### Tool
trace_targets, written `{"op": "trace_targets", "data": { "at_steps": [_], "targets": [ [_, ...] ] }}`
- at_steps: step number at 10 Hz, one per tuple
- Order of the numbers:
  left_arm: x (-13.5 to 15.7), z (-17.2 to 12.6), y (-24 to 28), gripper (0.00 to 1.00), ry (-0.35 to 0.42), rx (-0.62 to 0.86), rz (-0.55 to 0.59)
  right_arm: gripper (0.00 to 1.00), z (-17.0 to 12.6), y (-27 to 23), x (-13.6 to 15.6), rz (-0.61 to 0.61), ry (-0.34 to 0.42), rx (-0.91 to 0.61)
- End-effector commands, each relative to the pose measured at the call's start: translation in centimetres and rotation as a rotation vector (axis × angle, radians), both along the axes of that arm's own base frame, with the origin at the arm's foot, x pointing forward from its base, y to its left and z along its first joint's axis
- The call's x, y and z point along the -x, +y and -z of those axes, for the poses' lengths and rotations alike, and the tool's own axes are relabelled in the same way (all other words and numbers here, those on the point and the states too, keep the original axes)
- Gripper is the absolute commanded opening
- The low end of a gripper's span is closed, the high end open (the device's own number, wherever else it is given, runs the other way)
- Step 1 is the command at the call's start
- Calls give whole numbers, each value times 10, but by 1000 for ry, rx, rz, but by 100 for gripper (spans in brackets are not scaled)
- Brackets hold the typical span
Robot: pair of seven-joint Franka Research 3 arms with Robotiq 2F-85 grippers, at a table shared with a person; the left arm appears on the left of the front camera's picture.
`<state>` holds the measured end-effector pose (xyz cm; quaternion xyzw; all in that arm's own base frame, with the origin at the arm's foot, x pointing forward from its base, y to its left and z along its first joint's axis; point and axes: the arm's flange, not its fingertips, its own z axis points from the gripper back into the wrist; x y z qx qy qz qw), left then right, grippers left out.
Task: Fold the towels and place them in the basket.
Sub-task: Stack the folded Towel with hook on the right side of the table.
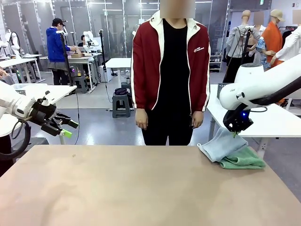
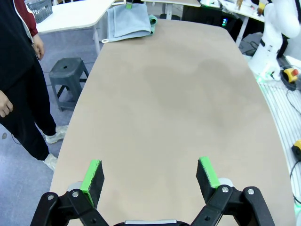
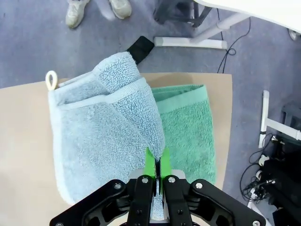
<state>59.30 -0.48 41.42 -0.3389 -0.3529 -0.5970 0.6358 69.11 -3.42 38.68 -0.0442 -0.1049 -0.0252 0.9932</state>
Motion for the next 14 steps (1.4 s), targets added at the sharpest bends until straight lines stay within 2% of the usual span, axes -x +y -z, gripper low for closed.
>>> {"op": "trace_targets", "data": {
  "at_steps": [1, 6, 9, 10, 11, 12, 13, 14],
  "targets": [
    [1, -1, -1, 100, -5, -2, -3, 5, 5, -14, -11, -9, 5, -5],
    [1, -1, -1, 100, -5, -2, -3, 5, 5, -57, 2, 110, 0, 0],
    [1, -1, -1, 100, -5, -2, -3, 5, 15, -62, 7, 137, 46, -12],
    [1, -1, -1, 100, -5, -2, -3, 10, 17, -62, 6, 136, 49, -18],
    [1, -1, -1, 100, -5, -2, -3, 25, 17, -62, 6, 135, 49, -25],
    [1, -1, -1, 100, -5, -2, -3, 30, 16, -63, 6, 133, 45, -24],
    [1, -1, -1, 100, -5, -2, -3, 45, 11, -64, 6, 134, 38, -21],
    [1, -1, -1, 100, -5, -2, -3, 50, 3, -67, 6, 132, 26, -9]
  ]
}}
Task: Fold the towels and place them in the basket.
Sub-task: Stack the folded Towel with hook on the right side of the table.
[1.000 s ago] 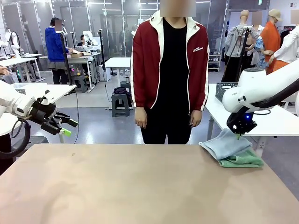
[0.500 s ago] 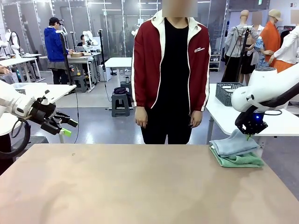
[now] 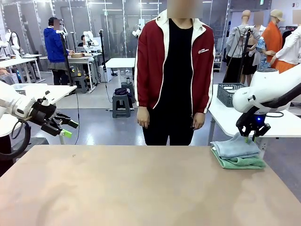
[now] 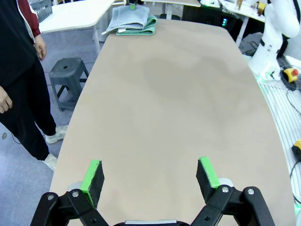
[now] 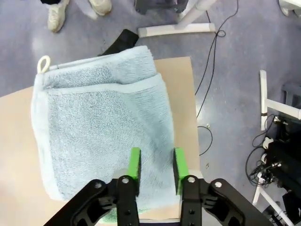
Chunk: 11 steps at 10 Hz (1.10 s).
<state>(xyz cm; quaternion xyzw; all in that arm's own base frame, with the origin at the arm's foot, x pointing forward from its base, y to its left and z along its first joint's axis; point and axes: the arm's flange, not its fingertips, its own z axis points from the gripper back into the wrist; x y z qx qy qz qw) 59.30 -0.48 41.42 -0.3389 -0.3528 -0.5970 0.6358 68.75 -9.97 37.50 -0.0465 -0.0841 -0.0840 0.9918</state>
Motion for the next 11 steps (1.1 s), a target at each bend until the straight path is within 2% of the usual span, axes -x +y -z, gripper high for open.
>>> {"op": "trace_targets", "data": {
  "at_steps": [1, 2, 3, 5, 7, 9, 11],
  "targets": [
    [1, -2, -1, 100, -5, -2, -3, 65, -23, -5, 5, -4, -22, -3],
    [1, -2, -1, 100, -5, -2, -3, 70, -43, -11, 7, -6, -40, 3],
    [1, -2, -1, 100, -5, -2, -3, 84, -72, -18, 13, -10, -50, -19],
    [1, -2, -1, 100, -5, -2, -3, 84, -145, -26, 41, -31, -28, -114],
    [1, -2, -1, 100, -5, -2, -3, 84, -231, -29, 91, -20, 3, -208],
    [1, -2, -1, 100, -5, -2, -3, 84, -278, -19, 135, -94, -4, -322],
    [1, -2, -1, 100, -5, -2, -3, 84, -299, -8, 166, -142, -8, -302]
  ]
}}
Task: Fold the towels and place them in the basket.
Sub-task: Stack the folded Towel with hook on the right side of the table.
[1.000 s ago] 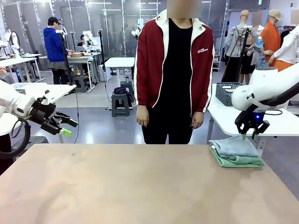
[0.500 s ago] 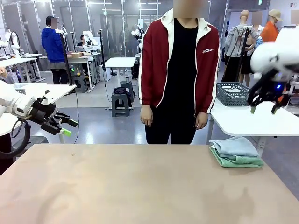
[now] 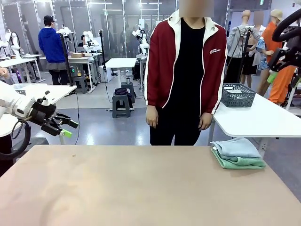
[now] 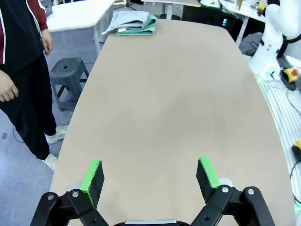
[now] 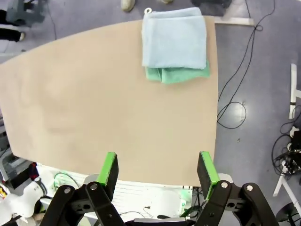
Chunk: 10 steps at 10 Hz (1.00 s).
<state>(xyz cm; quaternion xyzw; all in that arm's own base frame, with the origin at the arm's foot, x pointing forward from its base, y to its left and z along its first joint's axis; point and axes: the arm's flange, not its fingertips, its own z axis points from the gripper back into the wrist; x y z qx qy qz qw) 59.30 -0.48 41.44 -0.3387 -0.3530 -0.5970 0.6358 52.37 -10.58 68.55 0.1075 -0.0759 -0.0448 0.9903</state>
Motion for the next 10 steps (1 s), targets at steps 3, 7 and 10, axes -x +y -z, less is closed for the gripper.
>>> {"op": "trace_targets", "data": {
  "at_steps": [3, 7, 10],
  "targets": [
    [1, -1, -1, 100, -4, -2, -3, 84, -5, 3, 7, -13, -5, 2],
    [1, -1, -1, 100, -4, -2, -3, 84, -5, 3, 7, -13, -5, 2],
    [1, -1, -1, 100, -4, -2, -3, 84, -5, 3, 7, -13, -5, 2]
  ]
}}
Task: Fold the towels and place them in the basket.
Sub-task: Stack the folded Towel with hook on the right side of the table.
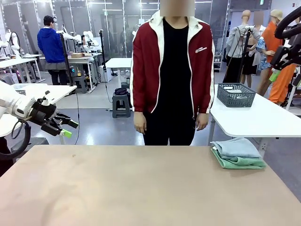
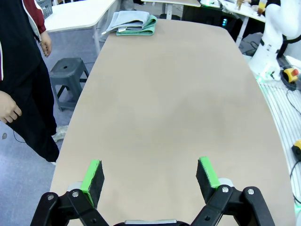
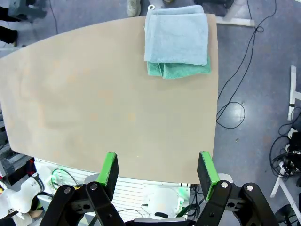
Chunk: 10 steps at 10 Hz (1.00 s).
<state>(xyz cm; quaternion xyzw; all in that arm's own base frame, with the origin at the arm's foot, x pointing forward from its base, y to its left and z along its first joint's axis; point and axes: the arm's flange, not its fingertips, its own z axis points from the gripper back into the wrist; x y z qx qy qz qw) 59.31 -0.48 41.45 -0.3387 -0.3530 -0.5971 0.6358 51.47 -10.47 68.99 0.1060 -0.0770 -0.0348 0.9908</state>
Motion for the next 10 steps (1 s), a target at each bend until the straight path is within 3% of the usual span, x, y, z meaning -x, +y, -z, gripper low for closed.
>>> {"op": "trace_targets", "data": {
  "at_steps": [1, 10],
  "targets": [
    [1, -1, -1, 100, -4, -2, -3, 84, -1, 1, -2, 7, 0, -3],
    [1, -1, -1, 100, -4, -2, -3, 84, -1, 1, -2, 7, 0, -3]
  ]
}}
